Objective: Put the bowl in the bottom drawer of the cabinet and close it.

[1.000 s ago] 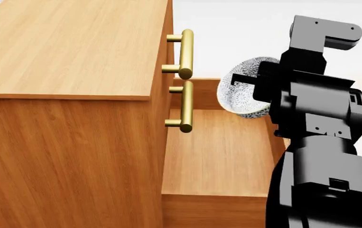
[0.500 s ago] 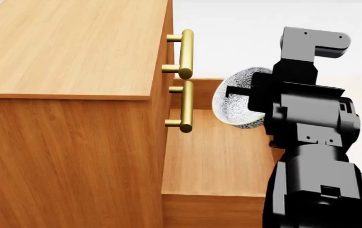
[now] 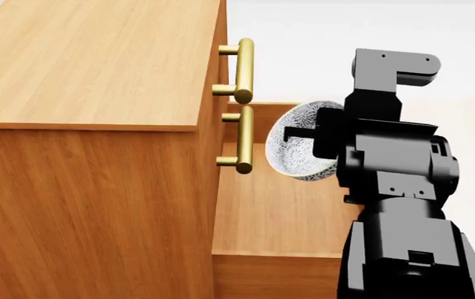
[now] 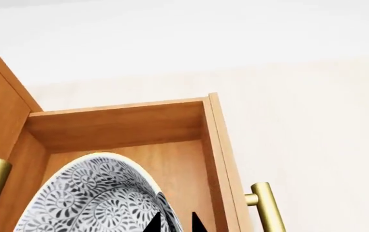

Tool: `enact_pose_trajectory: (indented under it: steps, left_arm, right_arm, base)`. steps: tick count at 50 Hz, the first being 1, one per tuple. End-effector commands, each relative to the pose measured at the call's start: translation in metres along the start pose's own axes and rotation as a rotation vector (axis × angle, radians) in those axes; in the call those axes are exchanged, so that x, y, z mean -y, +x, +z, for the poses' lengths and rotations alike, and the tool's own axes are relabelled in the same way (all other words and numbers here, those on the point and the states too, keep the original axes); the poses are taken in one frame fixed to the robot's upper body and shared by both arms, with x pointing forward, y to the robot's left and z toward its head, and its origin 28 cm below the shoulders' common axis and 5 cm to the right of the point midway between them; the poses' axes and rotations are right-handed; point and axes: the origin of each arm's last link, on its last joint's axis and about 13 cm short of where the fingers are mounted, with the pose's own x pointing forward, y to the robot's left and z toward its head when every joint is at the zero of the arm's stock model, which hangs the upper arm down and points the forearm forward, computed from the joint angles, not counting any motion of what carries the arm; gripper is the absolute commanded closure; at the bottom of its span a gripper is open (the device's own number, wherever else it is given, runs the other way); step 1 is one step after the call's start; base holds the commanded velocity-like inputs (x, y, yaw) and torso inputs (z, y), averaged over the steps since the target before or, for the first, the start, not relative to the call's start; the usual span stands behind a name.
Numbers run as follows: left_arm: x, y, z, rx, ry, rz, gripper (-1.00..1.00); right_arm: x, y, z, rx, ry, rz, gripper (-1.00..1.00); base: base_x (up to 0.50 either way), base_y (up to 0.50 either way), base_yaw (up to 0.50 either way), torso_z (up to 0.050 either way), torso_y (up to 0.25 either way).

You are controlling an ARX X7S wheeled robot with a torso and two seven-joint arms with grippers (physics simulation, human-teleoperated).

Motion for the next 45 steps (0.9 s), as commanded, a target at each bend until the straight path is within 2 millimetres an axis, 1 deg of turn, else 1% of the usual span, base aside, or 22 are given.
enact_pose_trajectory:
  steps: [1, 6, 10, 23, 27, 45]
  left_arm:
    - [-0.001, -0.001, 0.002, 0.001, -0.001, 0.000, -1.00]
    - [-0.001, -0.001, 0.001, 0.001, -0.002, 0.000, -1.00]
    - [-0.001, -0.001, 0.000, 0.001, -0.003, 0.000, -1.00]
    - [-0.001, -0.002, 0.001, 0.002, -0.003, 0.000, -1.00]
    - [-0.001, -0.001, 0.000, 0.002, -0.001, 0.000, -1.00]
    - [0.000, 0.000, -0.001, 0.002, -0.007, 0.000, -1.00]
  right_arm:
    - [-0.004, -0.001, 0.000, -0.010, -0.008, 0.040, 1.00]
    - [-0.005, 0.000, -0.001, -0.015, -0.008, 0.037, 1.00]
    - [-0.005, 0.002, -0.006, -0.023, -0.016, 0.035, 1.00]
    - [-0.007, 0.002, -0.009, -0.034, -0.014, 0.044, 1.00]
    - [-0.007, 0.003, -0.014, -0.056, -0.002, 0.038, 1.00]
    - [-0.007, 0.005, -0.023, -0.110, 0.004, 0.089, 1.00]
  base:
    - [0.00, 0.00, 0.00, 0.000, 0.000]
    - [0.00, 0.00, 0.00, 0.000, 0.000]
    - [0.00, 0.00, 0.00, 0.000, 0.000]
    - [0.00, 0.00, 0.00, 0.000, 0.001]
    - [0.00, 0.00, 0.00, 0.000, 0.000]
    - [0.00, 0.00, 0.00, 0.000, 0.001]
